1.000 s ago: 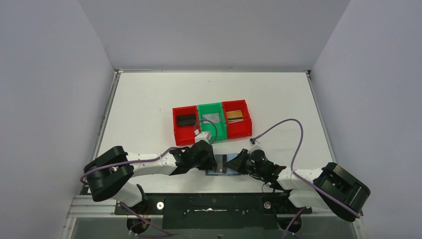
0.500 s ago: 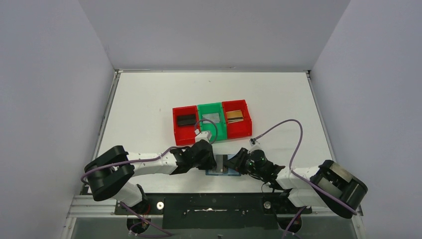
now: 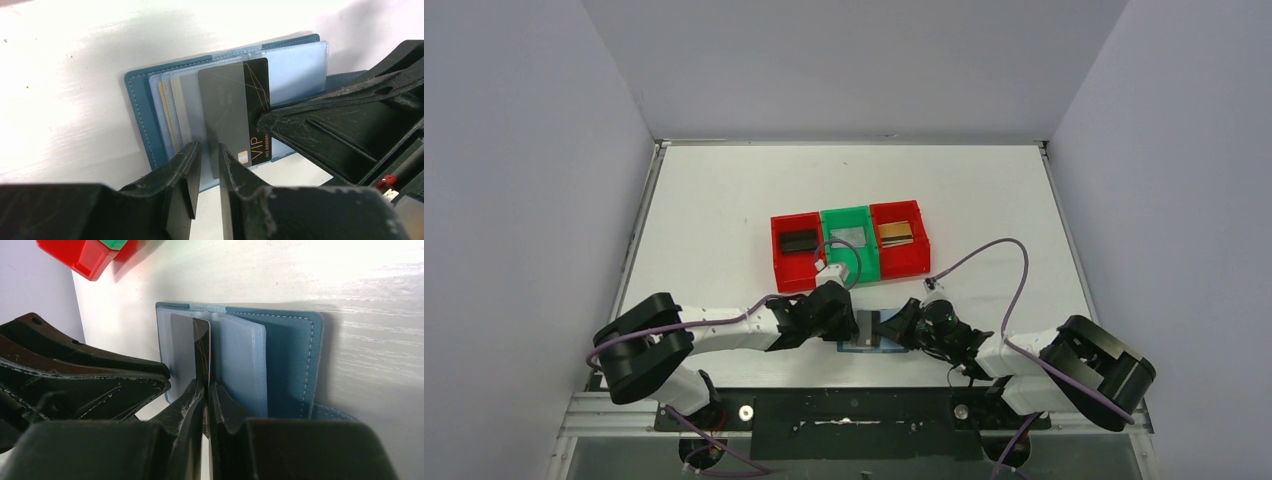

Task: Take the credit cards out of the card holder

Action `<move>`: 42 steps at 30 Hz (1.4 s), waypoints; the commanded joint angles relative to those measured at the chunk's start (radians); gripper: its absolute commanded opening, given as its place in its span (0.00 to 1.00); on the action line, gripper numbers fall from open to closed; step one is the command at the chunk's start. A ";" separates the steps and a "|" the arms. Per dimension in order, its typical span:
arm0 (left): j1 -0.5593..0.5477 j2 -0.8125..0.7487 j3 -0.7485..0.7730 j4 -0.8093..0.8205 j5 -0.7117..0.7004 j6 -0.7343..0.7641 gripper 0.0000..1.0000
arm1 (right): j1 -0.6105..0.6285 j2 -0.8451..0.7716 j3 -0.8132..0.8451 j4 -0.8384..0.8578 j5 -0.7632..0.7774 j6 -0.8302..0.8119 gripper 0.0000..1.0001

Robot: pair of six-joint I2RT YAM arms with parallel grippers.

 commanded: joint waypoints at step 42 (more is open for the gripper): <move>-0.006 0.069 0.015 -0.008 0.002 -0.031 0.28 | -0.074 -0.018 0.005 0.088 -0.070 -0.036 0.17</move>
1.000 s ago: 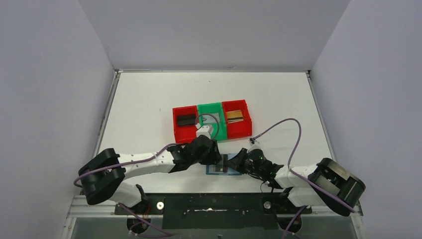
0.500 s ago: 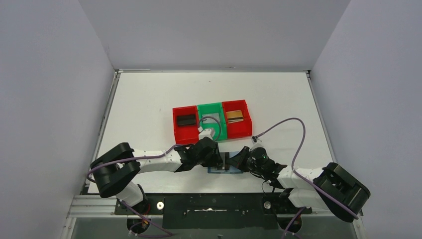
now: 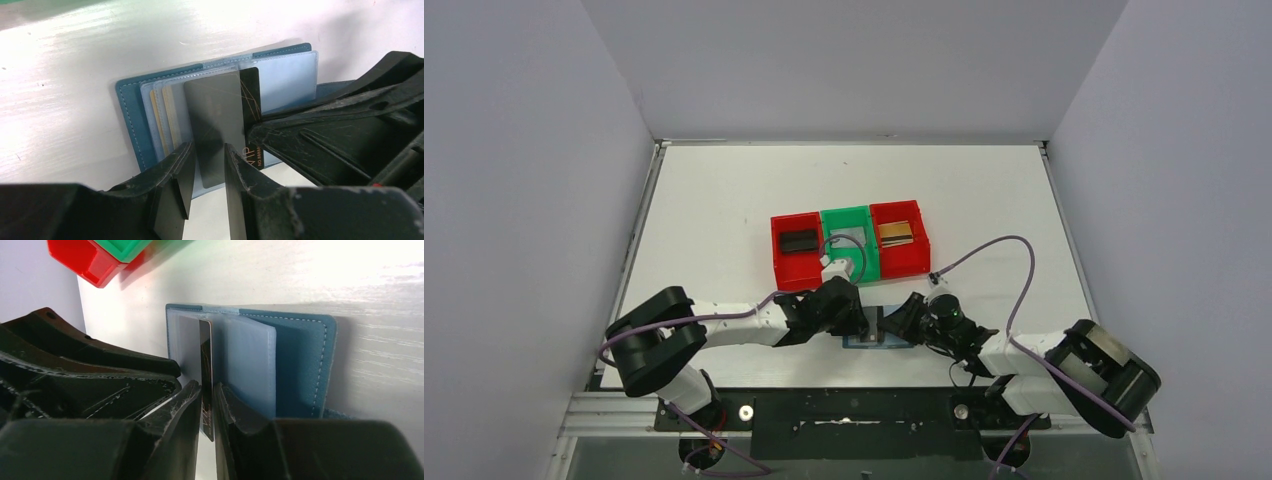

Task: Take the credit cards out of the card holder

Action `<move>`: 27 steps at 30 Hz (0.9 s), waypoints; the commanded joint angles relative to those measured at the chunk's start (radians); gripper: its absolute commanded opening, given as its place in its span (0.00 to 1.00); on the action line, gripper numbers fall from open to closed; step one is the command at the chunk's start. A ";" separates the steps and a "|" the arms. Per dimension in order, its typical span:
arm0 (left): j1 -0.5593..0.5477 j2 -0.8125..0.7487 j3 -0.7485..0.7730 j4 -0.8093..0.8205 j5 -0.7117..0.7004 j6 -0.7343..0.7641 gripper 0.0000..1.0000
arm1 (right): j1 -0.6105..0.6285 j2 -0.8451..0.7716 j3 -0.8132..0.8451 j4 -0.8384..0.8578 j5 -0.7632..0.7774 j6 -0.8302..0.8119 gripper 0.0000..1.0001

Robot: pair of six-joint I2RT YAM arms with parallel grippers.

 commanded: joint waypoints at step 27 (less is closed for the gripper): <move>-0.004 -0.039 -0.020 -0.099 -0.031 0.006 0.25 | -0.038 -0.551 -0.030 -0.321 0.167 -0.134 0.00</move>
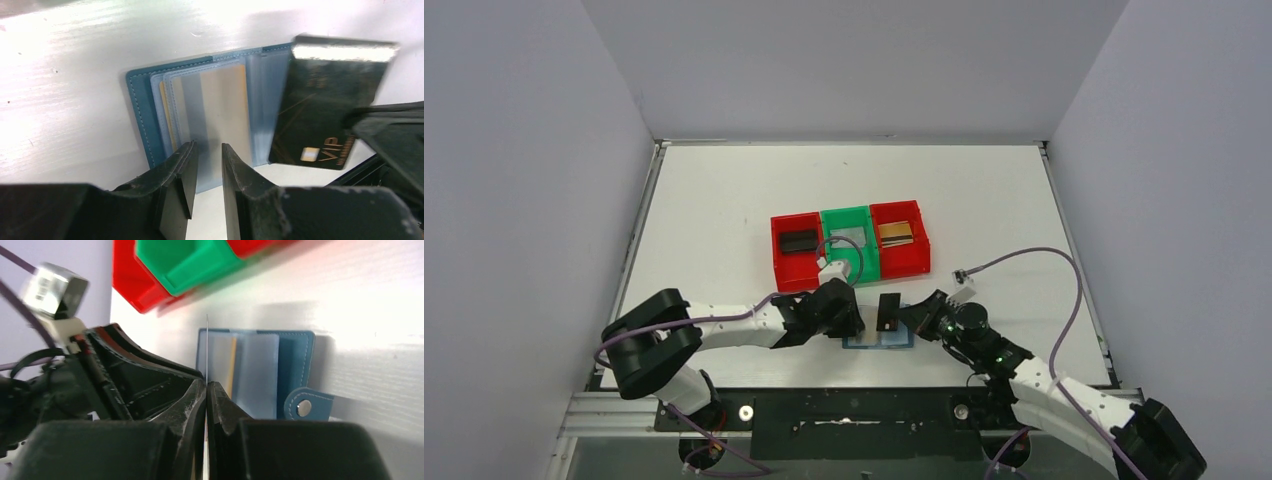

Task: Take the credit cards out of the card holder

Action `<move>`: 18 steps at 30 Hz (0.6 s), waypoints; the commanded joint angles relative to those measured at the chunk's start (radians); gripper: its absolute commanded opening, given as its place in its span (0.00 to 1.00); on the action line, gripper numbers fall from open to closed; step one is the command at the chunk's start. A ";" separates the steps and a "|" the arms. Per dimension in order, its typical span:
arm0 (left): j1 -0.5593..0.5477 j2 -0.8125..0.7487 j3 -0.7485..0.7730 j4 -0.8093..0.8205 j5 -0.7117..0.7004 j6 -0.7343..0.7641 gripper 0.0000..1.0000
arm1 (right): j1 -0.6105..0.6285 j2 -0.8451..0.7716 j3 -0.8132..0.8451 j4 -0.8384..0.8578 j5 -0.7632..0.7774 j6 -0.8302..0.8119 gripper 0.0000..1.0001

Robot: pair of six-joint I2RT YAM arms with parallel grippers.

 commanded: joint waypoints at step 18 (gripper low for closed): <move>0.229 -0.392 0.116 -0.417 -0.167 0.223 0.53 | -0.006 -0.355 0.045 -0.020 0.046 -0.494 0.00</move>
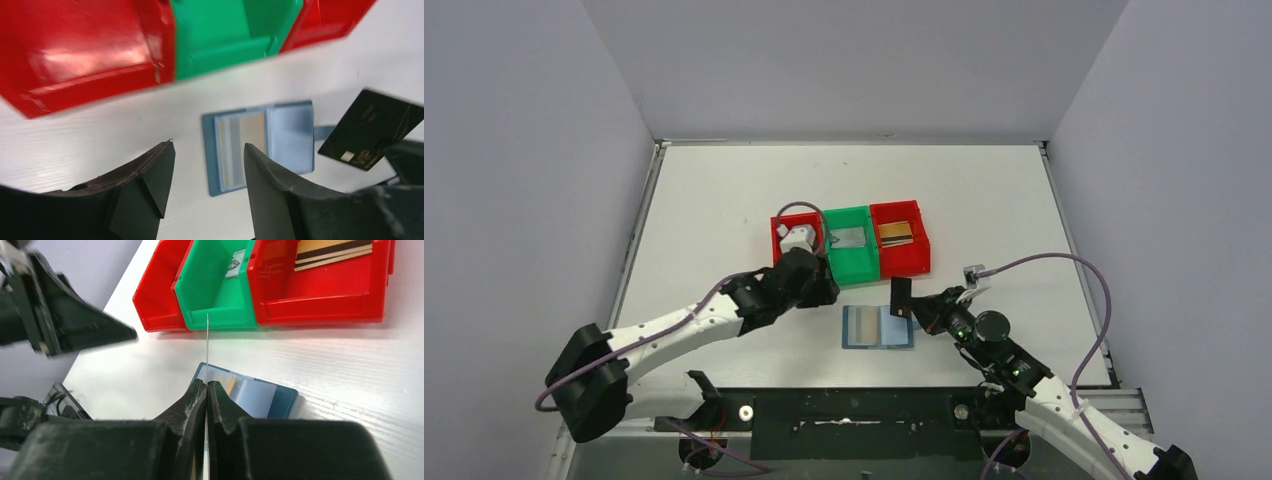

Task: Take the credit cards out of the card holder

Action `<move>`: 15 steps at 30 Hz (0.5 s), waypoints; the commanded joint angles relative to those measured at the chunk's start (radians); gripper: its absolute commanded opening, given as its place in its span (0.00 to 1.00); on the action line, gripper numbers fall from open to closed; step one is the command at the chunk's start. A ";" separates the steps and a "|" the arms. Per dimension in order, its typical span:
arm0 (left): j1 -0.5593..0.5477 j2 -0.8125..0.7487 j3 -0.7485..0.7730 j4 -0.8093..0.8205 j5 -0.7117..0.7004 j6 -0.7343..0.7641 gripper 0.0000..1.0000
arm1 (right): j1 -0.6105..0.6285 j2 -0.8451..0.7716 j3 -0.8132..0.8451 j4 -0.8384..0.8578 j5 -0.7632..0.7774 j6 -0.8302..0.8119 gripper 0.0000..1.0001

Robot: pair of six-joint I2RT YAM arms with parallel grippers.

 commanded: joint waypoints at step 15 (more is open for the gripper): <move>0.602 -0.401 0.022 -0.314 -0.137 0.246 0.89 | 0.103 0.334 0.276 0.263 -0.063 -0.541 0.00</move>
